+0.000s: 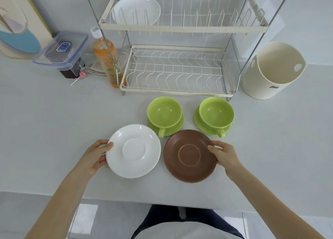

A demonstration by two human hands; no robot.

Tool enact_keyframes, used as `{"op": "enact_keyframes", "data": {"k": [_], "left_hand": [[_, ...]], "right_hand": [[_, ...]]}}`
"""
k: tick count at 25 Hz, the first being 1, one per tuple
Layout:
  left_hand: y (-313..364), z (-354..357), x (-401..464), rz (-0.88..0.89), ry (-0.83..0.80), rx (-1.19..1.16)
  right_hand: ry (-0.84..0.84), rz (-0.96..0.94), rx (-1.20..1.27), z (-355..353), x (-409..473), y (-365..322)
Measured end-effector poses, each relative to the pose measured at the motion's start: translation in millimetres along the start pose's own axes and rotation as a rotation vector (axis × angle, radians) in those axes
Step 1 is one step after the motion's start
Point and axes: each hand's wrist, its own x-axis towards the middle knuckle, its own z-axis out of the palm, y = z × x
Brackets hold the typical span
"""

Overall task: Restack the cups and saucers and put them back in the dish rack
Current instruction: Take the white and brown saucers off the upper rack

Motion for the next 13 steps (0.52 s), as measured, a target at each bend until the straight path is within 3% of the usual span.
{"op": "enact_keyframes", "data": {"k": [5,10,13], "left_hand": [[-4.7,4.6,8.1,0.012,0.016,-0.003],[-3.4,15.4,13.7,0.203,0.221,0.303],[-3.8,18.4,15.0,0.243,0.253,0.411]], "right_hand": [[0.083,-0.07,-0.172,7.4,0.7,-2.4],[0.105,-0.183,-0.382,18.0,-6.0,-5.2],[0.119,-0.206,-0.478,26.1,-4.3,-2.0]]}}
